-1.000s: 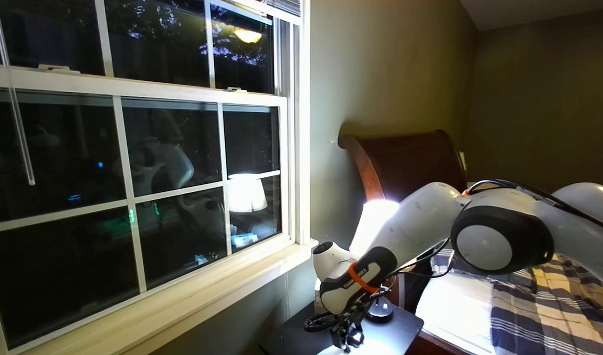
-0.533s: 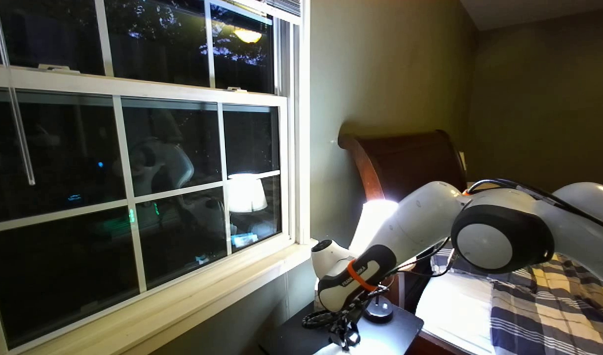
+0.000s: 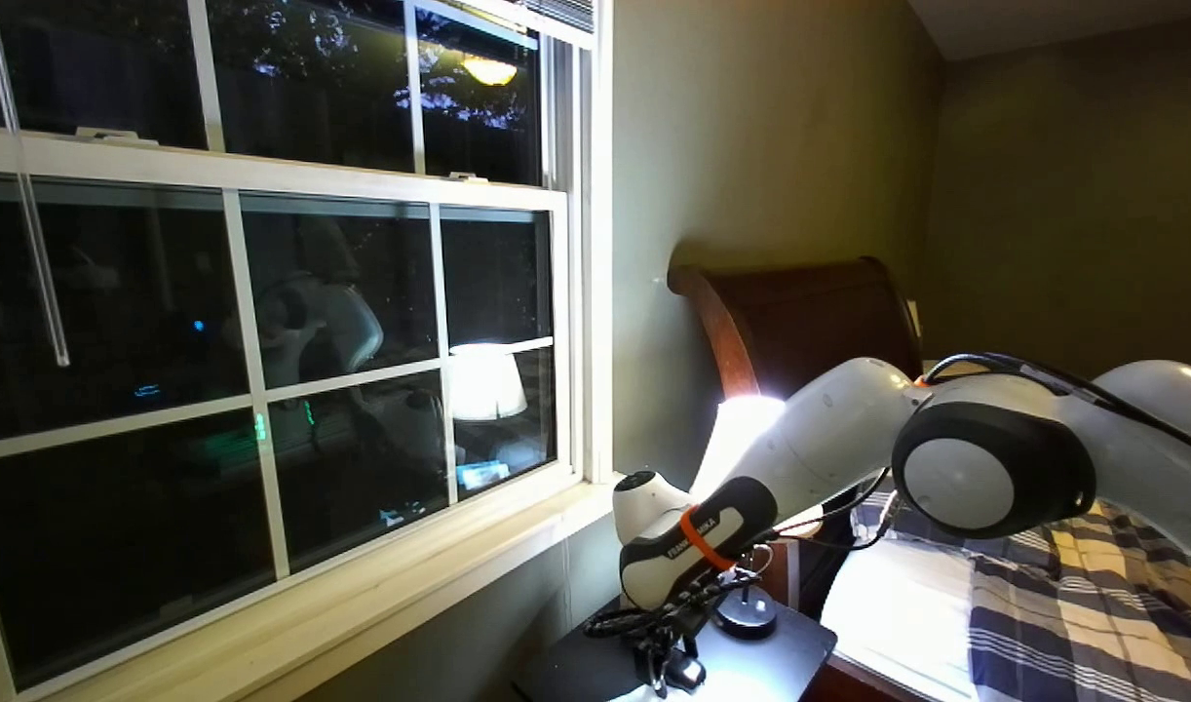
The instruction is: Move the box to the right, then move the black object backwards
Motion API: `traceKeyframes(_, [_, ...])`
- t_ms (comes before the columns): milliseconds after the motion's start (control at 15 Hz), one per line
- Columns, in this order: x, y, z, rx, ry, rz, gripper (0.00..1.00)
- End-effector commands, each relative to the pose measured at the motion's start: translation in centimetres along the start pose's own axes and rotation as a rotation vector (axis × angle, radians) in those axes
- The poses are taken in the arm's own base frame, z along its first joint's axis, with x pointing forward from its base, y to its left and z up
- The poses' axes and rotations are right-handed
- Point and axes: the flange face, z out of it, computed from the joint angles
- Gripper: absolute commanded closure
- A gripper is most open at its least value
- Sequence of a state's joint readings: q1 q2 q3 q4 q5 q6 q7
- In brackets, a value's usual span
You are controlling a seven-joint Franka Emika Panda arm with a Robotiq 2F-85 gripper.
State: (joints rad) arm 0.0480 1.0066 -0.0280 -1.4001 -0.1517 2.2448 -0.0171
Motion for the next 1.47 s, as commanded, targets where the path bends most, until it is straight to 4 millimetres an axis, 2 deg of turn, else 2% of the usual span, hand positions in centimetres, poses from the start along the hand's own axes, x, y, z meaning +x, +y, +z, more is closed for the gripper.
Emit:
traceKeyframes(0, [1.0, -0.1, -0.1, 0.080, 0.047, 0.050, 0.00])
traceKeyframes(533, [0.9, 0.9, -0.4, 0.137, 0.067, 0.194, 0.00])
traceKeyframes(1133, [0.2, 2.1, -2.1, 0.185, 0.041, 0.223, 0.00])
traceKeyframes(1333, [0.4, 2.4, -1.8, 0.185, 0.038, 0.242, 0.00])
traceKeyframes(1400, [0.4, 2.4, -1.5, 0.177, 0.037, 0.248, 0.04])
